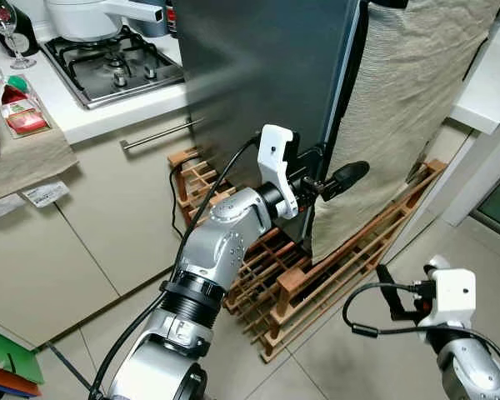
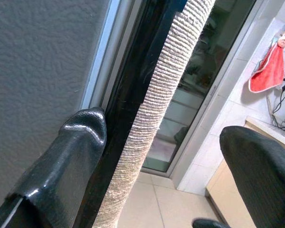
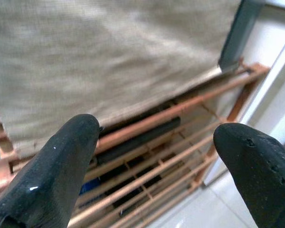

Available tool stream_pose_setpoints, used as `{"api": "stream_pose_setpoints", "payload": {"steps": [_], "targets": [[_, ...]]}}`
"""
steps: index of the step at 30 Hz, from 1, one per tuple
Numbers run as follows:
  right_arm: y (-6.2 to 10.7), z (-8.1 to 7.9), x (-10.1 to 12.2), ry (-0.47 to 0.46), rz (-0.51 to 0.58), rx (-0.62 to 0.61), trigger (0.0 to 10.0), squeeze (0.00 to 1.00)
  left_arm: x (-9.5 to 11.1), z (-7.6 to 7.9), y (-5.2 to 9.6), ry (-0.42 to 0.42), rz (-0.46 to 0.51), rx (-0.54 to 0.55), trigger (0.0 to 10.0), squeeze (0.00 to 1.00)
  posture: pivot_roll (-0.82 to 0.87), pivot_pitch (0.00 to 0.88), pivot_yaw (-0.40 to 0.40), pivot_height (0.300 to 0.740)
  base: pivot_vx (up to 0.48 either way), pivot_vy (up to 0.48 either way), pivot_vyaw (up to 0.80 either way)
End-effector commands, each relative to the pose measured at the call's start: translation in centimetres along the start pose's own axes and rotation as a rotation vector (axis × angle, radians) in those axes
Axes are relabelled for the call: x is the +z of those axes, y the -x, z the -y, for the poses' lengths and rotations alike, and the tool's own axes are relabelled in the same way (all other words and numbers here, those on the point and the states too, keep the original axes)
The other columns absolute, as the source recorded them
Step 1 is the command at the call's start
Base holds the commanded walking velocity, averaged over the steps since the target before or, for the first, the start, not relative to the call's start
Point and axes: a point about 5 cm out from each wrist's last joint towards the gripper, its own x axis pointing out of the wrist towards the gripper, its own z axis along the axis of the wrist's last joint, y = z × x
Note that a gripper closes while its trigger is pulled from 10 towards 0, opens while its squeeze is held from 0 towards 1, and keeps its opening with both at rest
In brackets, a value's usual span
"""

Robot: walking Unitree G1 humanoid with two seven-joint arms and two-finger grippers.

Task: Restocking fridge

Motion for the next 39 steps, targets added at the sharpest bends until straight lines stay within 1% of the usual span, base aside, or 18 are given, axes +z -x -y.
{"api": "stream_pose_setpoints", "payload": {"steps": [1, 8, 10, 11, 14, 19, 23, 26, 27, 30, 31, 32, 33, 34, 35, 37, 38, 39], "targets": [[-0.3, 0.1, 0.1, 0.000, 0.014, 0.005, 10.0, 0.00, 0.7, 7.1, -4.9, 0.074, 0.047, -0.293, 10.0, 0.00, -0.22, 0.000, 0.054, 0.740, 0.000, 0.000, 0.00], [-1.0, 0.0, 0.1, -0.006, 0.035, 0.013, 10.0, 0.00, 1.0, 7.4, -4.7, 0.081, 0.056, -0.326, 10.0, 0.00, -0.20, 0.002, 0.050, 0.740, 0.000, 0.000, 0.00], [-1.2, -0.1, 0.4, -0.011, 0.052, 0.015, 10.0, 0.00, 1.3, 7.4, -4.3, 0.099, 0.059, -0.353, 10.0, 0.00, -0.20, 0.002, 0.050, 0.740, 0.000, 0.000, 0.00], [-1.3, -0.4, 0.8, -0.020, 0.067, 0.023, 10.0, 0.00, 1.7, 7.8, -3.9, 0.149, 0.064, -0.412, 10.0, 0.00, -0.20, 0.000, 0.051, 0.740, 0.000, 0.000, 0.00], [-1.3, -0.9, 1.4, -0.017, 0.081, 0.034, 10.0, 0.00, 2.0, 7.9, -3.6, 0.193, 0.066, -0.453, 10.0, 0.00, -0.19, 0.000, 0.049, 0.740, 0.000, 0.000, 0.00], [-1.4, -1.1, 1.9, -0.011, 0.101, 0.038, 10.0, 0.00, 2.5, 8.1, -2.8, 0.215, 0.070, -0.502, 10.0, 0.00, -0.19, 0.000, 0.049, 0.740, 0.000, 0.000, 0.00], [-1.5, -1.4, 2.3, -0.011, 0.112, 0.042, 10.0, 0.00, 2.6, 7.4, -2.2, 0.205, 0.058, -0.496, 10.0, 0.00, -0.19, 0.000, 0.049, 0.740, 0.000, 0.000, 0.00], [-1.4, -1.8, 2.7, -0.006, 0.115, 0.055, 10.0, 0.00, 1.7, 5.6, -1.2, 0.118, 0.009, -0.412, 10.0, 0.00, -0.19, 0.000, 0.044, 0.740, 0.000, 0.000, 0.00], [-1.1, -1.8, 2.5, -0.009, 0.098, 0.057, 10.0, 0.00, 1.5, 5.0, -0.7, 0.128, 0.001, -0.382, 10.0, 0.00, -0.18, 0.000, 0.039, 0.740, 0.000, 0.000, 0.00], [0.2, -1.4, 0.9, 0.014, 0.016, 0.054, 10.0, 0.00, 1.4, 4.5, -0.2, 0.138, 0.002, -0.354, 10.0, 0.00, -0.18, 0.000, 0.032, 0.740, 0.000, 0.000, 0.00], [0.6, -1.1, -0.2, 0.027, -0.034, 0.048, 10.0, 0.00, 1.5, 4.4, -0.1, 0.139, 0.005, -0.348, 10.0, 0.00, -0.18, 0.000, 0.032, 0.740, 0.000, 0.000, 0.00], [1.6, -0.3, -2.4, 0.033, -0.147, 0.021, 10.0, 0.00, 1.6, 4.4, -0.1, 0.145, 0.011, -0.345, 10.0, 0.00, -0.18, 0.000, 0.028, 0.740, 0.000, 0.000, 0.00], [1.9, 0.0, -3.2, 0.028, -0.187, 0.014, 10.0, 0.00, 1.6, 4.4, 0.0, 0.150, 0.013, -0.345, 10.0, 0.00, -0.18, 0.000, 0.028, 0.740, 0.000, 0.000, 0.00], [1.9, 0.0, -3.2, 0.028, -0.187, 0.014, 10.0, 0.00, 1.6, 4.4, 0.0, 0.150, 0.013, -0.345, 10.0, 0.00, -0.18, 0.000, 0.028, 0.740, 0.000, 0.000, 0.00], [2.9, 1.0, -6.8, -0.028, -0.350, -0.008, 10.0, 0.00, 1.6, 4.6, -0.1, 0.155, 0.016, -0.351, 10.0, 0.00, -0.19, 0.000, 0.030, 0.740, 0.000, 0.000, 0.00], [4.6, 1.8, -9.9, -0.077, -0.497, -0.025, 10.0, 0.00, 1.6, 4.8, -0.1, 0.156, 0.019, -0.359, 10.0, 0.00, -0.19, 0.000, 0.034, 0.740, 0.000, 0.000, 0.00], [4.6, 1.8, -9.9, -0.077, -0.497, -0.025, 10.0, 0.00, 1.6, 4.8, -0.1, 0.156, 0.019, -0.359, 10.0, 0.00, -0.19, 0.000, 0.034, 0.740, 0.000, 0.000, 0.00], [5.2, 2.0, -10.7, -0.079, -0.536, -0.008, 10.0, 0.00, 1.6, 4.9, -0.2, 0.156, 0.021, -0.365, 10.0, 0.00, -0.19, 0.000, 0.034, 0.740, 0.000, 0.000, 0.00]]}}
